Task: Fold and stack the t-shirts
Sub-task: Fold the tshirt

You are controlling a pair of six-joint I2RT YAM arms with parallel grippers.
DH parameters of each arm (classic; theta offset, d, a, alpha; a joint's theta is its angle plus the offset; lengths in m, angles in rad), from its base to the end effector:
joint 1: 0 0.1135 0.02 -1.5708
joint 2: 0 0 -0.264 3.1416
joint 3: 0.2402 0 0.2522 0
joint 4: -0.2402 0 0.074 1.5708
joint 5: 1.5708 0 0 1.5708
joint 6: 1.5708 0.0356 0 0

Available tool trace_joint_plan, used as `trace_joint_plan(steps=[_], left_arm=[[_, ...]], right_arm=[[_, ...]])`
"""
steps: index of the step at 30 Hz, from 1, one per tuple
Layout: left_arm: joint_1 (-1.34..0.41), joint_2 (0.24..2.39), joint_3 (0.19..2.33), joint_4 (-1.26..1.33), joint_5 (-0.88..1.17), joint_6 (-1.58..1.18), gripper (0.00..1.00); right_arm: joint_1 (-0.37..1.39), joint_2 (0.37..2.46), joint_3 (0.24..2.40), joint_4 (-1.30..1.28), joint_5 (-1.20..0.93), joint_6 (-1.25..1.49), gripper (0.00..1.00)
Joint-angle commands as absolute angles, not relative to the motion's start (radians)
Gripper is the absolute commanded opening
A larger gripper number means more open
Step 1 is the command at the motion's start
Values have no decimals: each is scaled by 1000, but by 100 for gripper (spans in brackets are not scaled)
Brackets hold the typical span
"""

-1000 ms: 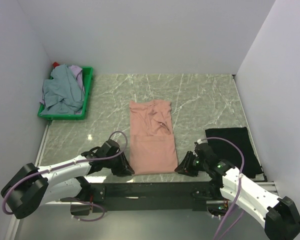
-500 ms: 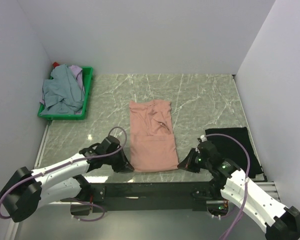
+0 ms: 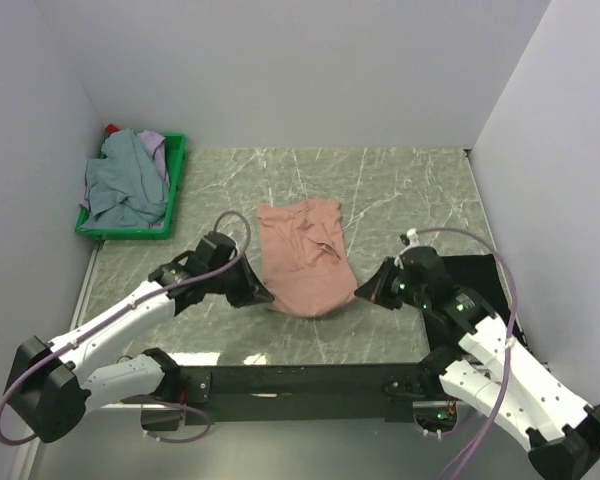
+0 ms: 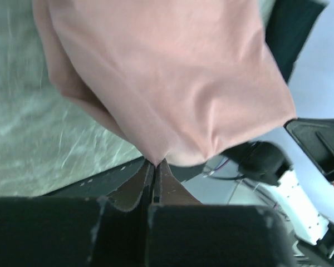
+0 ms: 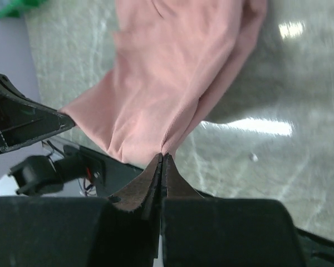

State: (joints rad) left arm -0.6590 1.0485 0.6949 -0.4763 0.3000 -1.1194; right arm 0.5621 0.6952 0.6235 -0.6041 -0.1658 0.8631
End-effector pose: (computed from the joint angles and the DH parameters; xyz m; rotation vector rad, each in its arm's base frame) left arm 0.1610 -0.1380 0.2341 -0.4613 2.6624 -1.0704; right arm 0.1247 0.0855 0.2566 0.2665 2.3992 0.9086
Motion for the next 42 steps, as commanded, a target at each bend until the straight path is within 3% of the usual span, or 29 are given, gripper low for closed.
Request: trace_joint_plan(steps=[1, 12, 25, 31, 32, 33, 36, 40, 42], left_arm=[[-577, 1095, 802, -502, 348, -1039, 1], [-405, 1396, 1173, -514, 410, -905, 1], [-220, 1902, 1517, -354, 454, -897, 1], [-161, 2126, 1693, -315, 484, -883, 1], [-153, 2141, 1697, -284, 495, -905, 2], [-147, 2169, 1706, -241, 505, -913, 16], [-138, 2200, 1747, -195, 545, -911, 46], [-112, 2175, 1763, -196, 577, -897, 58], [-98, 2131, 1702, -173, 565, -893, 60]], right_arm=[[532, 780, 750, -545, -120, 801, 0], [318, 1150, 1061, -404, -262, 698, 0], [261, 1924, 1595, -293, -385, 710, 0], [245, 2190, 1828, -300, -423, 729, 1], [241, 2218, 1895, -316, -426, 727, 1], [238, 2264, 1922, -327, -433, 729, 5], [227, 2293, 1977, -348, -431, 730, 17], [201, 2261, 1984, -383, -393, 715, 39], [181, 2188, 1907, -368, -377, 703, 42]])
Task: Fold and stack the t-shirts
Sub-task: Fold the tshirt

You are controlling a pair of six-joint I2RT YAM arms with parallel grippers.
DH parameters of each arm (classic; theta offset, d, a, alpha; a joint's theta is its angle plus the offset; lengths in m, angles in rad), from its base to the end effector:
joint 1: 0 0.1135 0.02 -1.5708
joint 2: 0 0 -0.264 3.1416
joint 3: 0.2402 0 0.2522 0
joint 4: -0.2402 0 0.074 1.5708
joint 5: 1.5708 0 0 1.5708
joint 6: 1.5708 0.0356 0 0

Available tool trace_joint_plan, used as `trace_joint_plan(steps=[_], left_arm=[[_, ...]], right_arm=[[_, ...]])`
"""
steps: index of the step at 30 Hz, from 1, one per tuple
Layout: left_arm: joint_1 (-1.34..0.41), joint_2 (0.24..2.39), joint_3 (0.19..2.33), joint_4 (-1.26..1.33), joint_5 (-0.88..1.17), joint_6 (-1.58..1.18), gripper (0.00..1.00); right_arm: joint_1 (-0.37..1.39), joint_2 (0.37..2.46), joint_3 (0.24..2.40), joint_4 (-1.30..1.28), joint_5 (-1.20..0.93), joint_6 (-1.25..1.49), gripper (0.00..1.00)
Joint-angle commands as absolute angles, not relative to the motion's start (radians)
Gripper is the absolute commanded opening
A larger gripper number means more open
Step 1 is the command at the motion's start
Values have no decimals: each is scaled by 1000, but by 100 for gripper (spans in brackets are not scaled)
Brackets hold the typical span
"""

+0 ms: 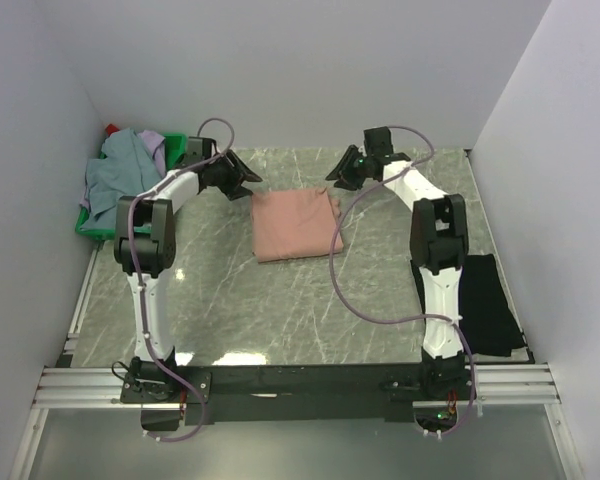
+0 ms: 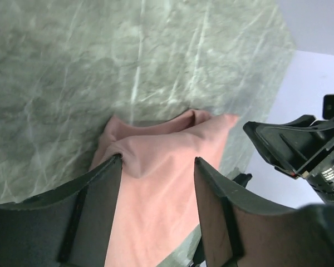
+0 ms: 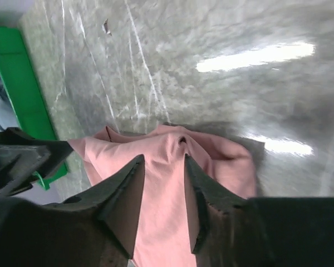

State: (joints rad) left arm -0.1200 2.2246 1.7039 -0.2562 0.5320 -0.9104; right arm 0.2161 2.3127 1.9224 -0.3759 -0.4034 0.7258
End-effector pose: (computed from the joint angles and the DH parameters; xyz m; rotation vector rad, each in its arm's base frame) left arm 0.4918 -0.0775 0.1799 -0.6935 2.3984 -1.1004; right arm 0.5095 0.1261 0.1964 0.4104 2.4188 0.9173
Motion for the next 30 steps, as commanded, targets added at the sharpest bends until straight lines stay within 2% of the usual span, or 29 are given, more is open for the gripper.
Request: trace_joint_plan(steps=[1, 3, 6, 18, 23, 30], left_arm=[[-91, 2090, 1684, -205, 551, -888, 60], [-89, 2057, 1663, -279, 462, -847, 57], [-91, 2013, 1595, -305, 414, -835, 54], [-130, 2141, 1678, -316, 405, -795, 54], [-140, 2197, 1747, -341, 388, -799, 49], [-150, 2249, 1802, -344, 397, -816, 41]], right_arm=[[181, 2157, 1870, -344, -370, 693, 44], [186, 2081, 1777, -338, -344, 642, 46], [209, 2074, 1752, -374, -292, 563, 50], [262, 2287, 1986, -420, -253, 437, 52], [264, 2364, 2094, -465, -247, 451, 52], [275, 2413, 2129, -471, -245, 471, 50]])
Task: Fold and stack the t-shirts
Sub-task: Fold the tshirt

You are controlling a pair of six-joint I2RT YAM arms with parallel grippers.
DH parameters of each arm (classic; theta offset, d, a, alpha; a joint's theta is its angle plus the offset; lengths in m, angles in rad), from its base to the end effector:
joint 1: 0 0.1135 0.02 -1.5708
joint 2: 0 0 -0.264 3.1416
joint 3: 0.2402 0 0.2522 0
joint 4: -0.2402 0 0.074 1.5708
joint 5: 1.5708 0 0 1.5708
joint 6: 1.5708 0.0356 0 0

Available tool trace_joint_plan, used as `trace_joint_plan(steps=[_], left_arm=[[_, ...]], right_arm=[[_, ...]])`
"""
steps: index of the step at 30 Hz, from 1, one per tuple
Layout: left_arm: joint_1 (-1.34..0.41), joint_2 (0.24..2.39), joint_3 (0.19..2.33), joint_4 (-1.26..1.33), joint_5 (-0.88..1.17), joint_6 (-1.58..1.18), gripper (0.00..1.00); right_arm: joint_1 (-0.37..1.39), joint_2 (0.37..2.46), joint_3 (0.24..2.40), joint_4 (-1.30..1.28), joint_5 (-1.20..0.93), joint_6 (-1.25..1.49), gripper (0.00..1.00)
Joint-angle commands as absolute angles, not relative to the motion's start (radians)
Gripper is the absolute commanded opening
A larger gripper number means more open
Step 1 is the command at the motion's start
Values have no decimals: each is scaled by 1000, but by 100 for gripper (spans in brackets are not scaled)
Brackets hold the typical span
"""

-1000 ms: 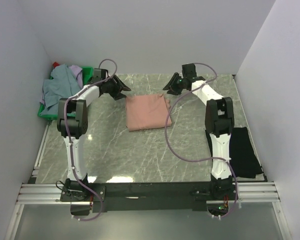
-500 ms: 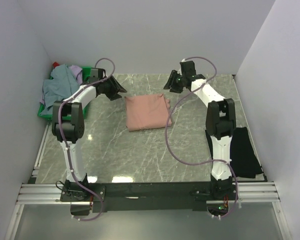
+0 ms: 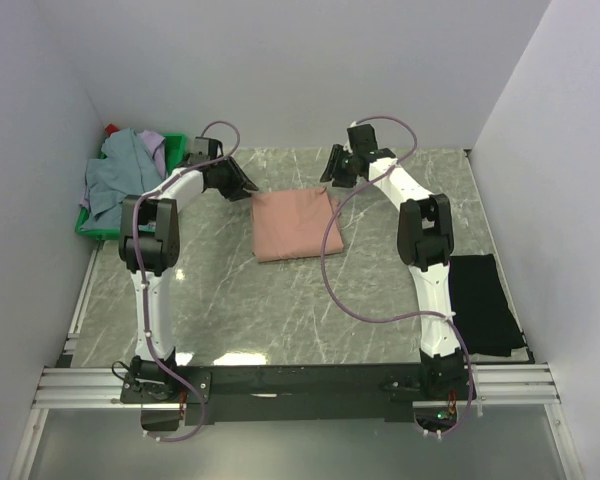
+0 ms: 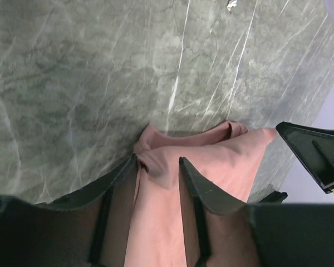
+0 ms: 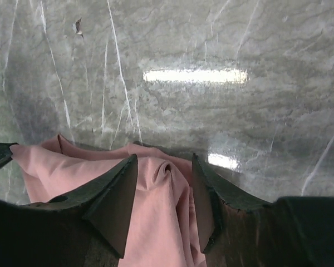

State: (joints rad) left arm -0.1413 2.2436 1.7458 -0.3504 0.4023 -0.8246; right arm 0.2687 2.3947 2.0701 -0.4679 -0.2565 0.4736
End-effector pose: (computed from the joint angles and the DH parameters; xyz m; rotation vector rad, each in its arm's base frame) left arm 0.4921 -0.0841 0.1756 -0.6653 2.4540 -0.9027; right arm 0.5193 0.1524 0.1944 0.1205 2.4269 0.6525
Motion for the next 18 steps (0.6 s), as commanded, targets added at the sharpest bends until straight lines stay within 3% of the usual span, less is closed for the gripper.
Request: trace_joint_plan(steps=[1, 14, 18], left_arm=[[-152, 2253, 1809, -347, 397, -818, 40], [-163, 2283, 1833, -333, 413, -838, 17], [-166, 2278, 1830, -330, 419, -839, 5]], right_arm=[[276, 2419, 2138, -480, -252, 472, 50], [298, 2404, 2105, -465, -239, 505, 42], [302, 2390, 2094, -462, -239, 512, 21]])
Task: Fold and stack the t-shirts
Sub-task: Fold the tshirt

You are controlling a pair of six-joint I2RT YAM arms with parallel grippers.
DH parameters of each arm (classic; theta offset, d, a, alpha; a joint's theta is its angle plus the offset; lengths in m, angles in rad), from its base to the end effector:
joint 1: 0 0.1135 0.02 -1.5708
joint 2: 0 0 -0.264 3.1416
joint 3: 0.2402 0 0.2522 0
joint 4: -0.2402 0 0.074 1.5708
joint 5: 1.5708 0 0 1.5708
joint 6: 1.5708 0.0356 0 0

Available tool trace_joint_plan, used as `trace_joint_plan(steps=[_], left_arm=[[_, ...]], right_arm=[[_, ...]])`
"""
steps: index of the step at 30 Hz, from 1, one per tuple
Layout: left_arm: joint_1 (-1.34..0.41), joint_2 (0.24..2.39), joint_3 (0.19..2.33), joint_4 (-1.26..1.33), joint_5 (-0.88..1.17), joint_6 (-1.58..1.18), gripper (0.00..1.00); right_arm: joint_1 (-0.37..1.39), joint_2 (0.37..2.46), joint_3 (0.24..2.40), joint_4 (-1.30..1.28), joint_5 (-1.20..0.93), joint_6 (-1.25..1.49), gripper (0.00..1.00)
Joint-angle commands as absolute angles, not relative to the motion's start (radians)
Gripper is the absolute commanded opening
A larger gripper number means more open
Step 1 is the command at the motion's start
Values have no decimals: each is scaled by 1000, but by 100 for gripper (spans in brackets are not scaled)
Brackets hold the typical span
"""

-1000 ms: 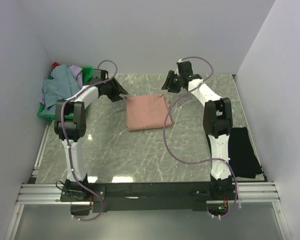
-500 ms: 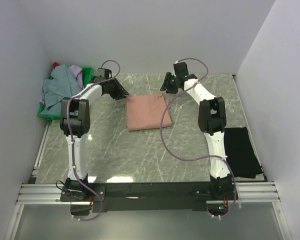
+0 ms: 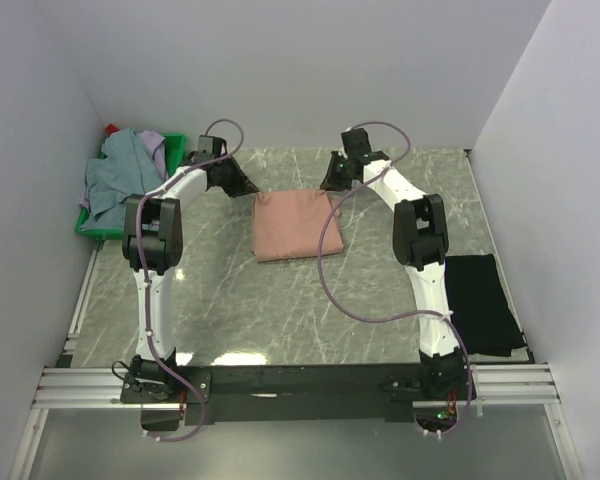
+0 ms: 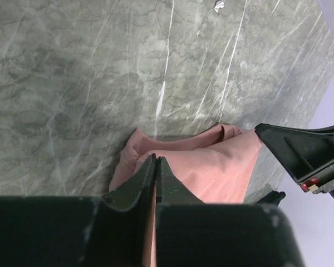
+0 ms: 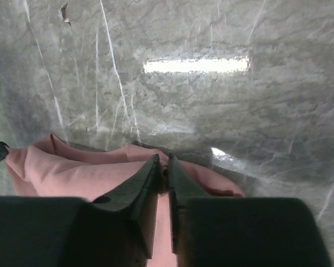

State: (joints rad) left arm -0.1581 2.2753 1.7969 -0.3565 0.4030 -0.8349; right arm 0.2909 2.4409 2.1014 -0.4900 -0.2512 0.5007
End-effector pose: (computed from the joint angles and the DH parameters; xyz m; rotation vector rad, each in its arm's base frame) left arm 0.4992 -0.0937 0.1760 -0.6512 2.4499 -0.9180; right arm 0.5205 0.1651 0.1787 0.1382 2.4704 0.6582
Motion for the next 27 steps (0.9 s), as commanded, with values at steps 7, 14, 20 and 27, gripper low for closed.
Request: trace_joint_plan(steps=[7, 14, 20, 27], left_arm=[[-166, 2240, 1795, -305, 436, -844, 1], [-167, 2174, 1763, -285, 451, -851, 1], [-184, 2146, 1761, -282, 463, -856, 1], [-202, 2223, 1831, -295, 488, -870, 1]], right_arm=[[304, 2315, 2045, -448, -227, 520, 0], [304, 2177, 1957, -426, -215, 525, 0], [302, 2079, 1856, -408, -196, 529, 0], [282, 2055, 1743, -385, -155, 531, 0]])
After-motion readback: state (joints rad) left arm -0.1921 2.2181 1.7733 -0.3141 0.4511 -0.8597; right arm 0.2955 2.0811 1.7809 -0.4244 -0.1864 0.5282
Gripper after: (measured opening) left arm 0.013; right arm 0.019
